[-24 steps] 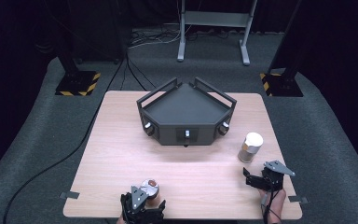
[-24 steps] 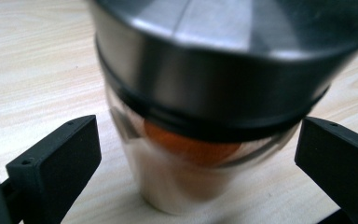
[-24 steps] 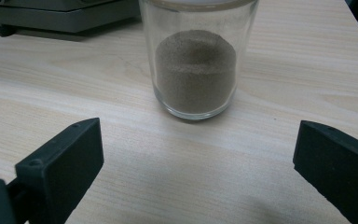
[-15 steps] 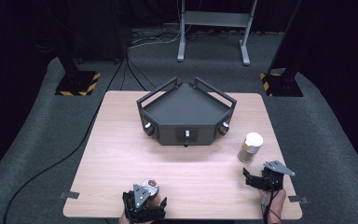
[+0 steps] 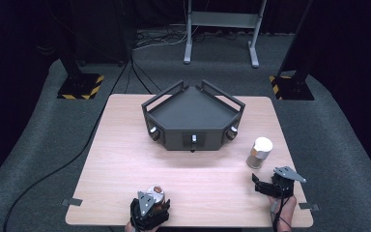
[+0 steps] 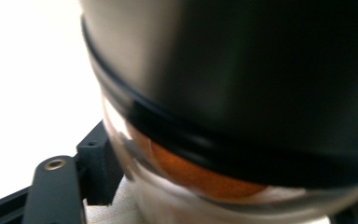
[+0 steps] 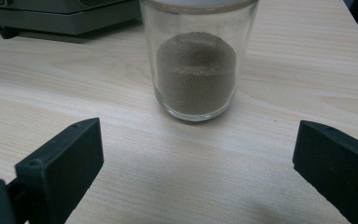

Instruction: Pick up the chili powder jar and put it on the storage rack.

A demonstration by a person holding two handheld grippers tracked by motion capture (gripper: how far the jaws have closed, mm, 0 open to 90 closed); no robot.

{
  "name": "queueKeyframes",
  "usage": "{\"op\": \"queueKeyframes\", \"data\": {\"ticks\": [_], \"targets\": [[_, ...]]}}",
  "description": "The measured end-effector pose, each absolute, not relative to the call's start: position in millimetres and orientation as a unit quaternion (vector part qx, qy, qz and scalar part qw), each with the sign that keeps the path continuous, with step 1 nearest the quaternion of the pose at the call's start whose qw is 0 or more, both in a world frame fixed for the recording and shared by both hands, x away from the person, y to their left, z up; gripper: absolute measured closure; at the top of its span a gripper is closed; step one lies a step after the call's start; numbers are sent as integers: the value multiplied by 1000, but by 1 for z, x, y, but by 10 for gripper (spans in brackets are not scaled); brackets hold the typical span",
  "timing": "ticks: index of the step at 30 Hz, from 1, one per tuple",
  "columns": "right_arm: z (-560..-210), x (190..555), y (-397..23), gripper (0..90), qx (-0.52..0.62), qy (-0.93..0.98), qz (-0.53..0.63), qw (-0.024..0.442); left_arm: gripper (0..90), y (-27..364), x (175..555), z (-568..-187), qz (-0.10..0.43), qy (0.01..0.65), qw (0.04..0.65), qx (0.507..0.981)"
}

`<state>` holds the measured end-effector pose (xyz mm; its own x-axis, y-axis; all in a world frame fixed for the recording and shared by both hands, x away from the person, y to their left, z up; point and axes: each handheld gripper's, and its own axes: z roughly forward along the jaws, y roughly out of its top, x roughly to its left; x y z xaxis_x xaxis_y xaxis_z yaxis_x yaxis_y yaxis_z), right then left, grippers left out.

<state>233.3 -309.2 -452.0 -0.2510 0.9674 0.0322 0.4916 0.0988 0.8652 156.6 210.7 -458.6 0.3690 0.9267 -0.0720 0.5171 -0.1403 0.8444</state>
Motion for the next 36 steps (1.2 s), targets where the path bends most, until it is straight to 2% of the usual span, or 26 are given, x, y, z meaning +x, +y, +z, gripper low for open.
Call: {"op": "queueKeyframes", "data": {"ticks": [15,36], "targets": [[-452,234,-309,8,534,683,403,294,313,212,155,-458,255,496,421,715],[-452,234,-311,10,532,683,406,292,314,216,169,-442,238,489,430,721]]}}
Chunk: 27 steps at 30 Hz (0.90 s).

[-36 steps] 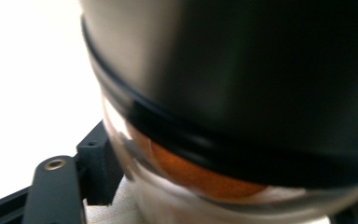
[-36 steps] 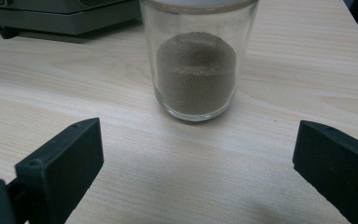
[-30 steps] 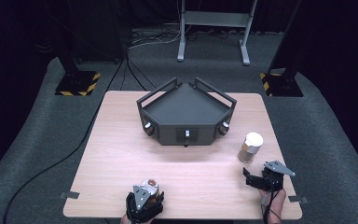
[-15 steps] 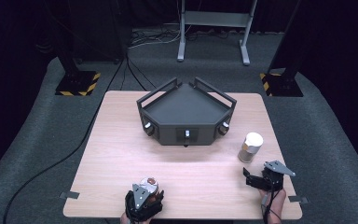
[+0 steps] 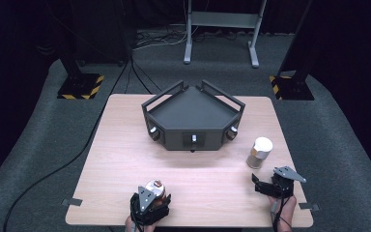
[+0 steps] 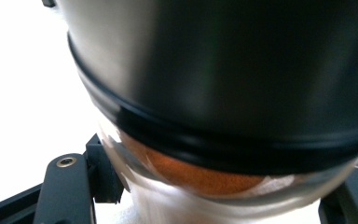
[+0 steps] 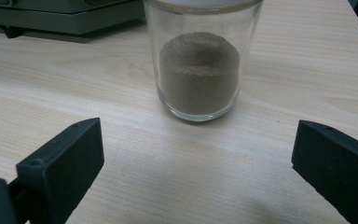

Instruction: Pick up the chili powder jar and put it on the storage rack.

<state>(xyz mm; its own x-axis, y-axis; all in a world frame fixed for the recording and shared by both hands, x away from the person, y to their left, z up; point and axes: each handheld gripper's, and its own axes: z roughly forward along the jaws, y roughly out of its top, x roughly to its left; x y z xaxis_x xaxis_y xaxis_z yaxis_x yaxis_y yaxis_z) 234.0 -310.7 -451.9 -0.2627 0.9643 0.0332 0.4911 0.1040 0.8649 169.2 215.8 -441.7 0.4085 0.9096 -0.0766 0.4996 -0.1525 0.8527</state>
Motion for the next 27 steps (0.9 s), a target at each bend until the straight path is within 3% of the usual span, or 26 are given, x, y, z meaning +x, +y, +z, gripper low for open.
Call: {"op": "queueKeyframes", "data": {"ticks": [27], "targets": [[-452,234,-312,12,532,684,407,289,315,214,187,-423,248,472,443,721]]}}
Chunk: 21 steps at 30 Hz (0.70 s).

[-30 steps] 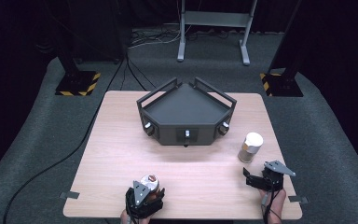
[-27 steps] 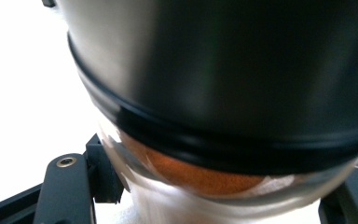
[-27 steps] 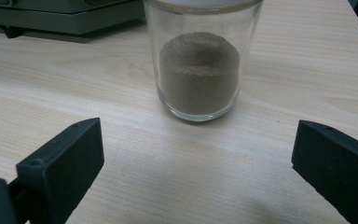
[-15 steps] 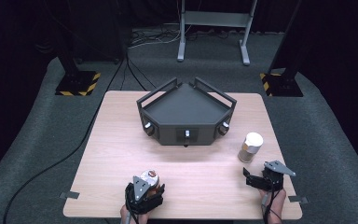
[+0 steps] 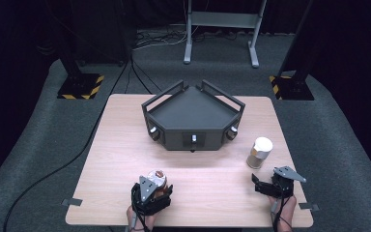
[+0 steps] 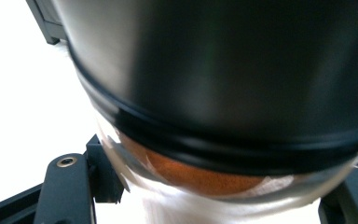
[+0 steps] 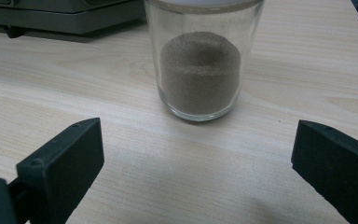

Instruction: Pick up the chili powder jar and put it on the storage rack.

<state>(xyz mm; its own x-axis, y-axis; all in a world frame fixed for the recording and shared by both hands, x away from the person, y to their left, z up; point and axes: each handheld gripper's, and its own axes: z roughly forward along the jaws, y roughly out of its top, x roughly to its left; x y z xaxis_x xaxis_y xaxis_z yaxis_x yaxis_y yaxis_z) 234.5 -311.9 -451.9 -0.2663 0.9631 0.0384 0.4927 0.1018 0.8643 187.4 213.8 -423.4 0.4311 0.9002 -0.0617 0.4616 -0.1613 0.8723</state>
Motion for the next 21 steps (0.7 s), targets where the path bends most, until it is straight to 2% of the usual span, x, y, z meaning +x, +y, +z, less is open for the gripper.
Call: {"op": "queueKeyframes", "data": {"ticks": [21], "targets": [[-451,236,-311,14,531,687,404,288,315,215,216,-409,234,461,445,731]]}}
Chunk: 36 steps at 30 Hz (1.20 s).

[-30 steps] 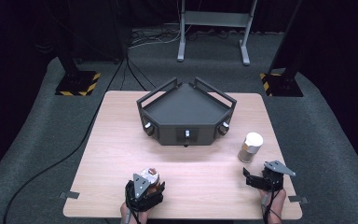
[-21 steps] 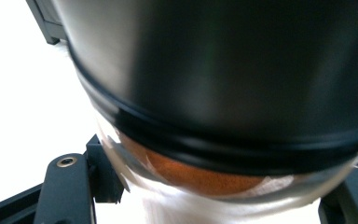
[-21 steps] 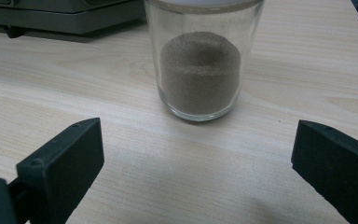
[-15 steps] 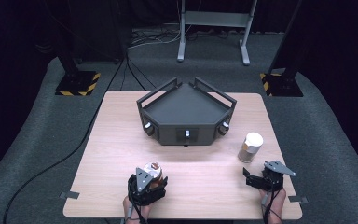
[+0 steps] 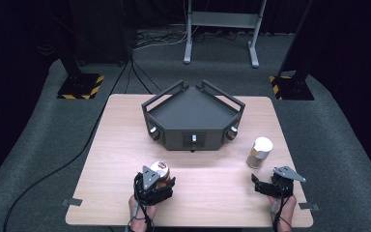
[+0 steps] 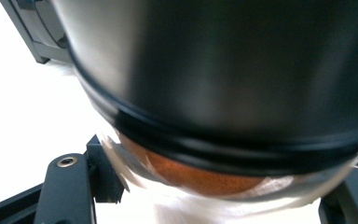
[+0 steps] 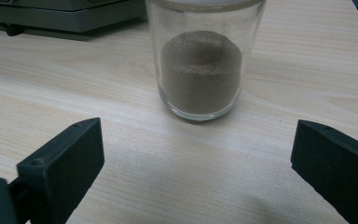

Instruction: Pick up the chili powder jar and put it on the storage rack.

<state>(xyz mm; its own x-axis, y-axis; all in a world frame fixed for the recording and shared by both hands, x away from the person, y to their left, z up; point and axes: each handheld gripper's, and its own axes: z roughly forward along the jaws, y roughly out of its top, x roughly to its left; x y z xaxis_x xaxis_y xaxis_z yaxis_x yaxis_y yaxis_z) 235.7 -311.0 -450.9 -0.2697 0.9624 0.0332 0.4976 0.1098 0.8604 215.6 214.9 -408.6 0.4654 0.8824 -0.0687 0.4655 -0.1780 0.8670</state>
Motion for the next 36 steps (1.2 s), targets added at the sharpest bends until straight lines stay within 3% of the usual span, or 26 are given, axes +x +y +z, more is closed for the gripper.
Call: {"op": "queueKeyframes", "data": {"ticks": [36], "targets": [[-451,236,-312,15,531,687,405,285,316,211,262,-386,220,450,447,741]]}}
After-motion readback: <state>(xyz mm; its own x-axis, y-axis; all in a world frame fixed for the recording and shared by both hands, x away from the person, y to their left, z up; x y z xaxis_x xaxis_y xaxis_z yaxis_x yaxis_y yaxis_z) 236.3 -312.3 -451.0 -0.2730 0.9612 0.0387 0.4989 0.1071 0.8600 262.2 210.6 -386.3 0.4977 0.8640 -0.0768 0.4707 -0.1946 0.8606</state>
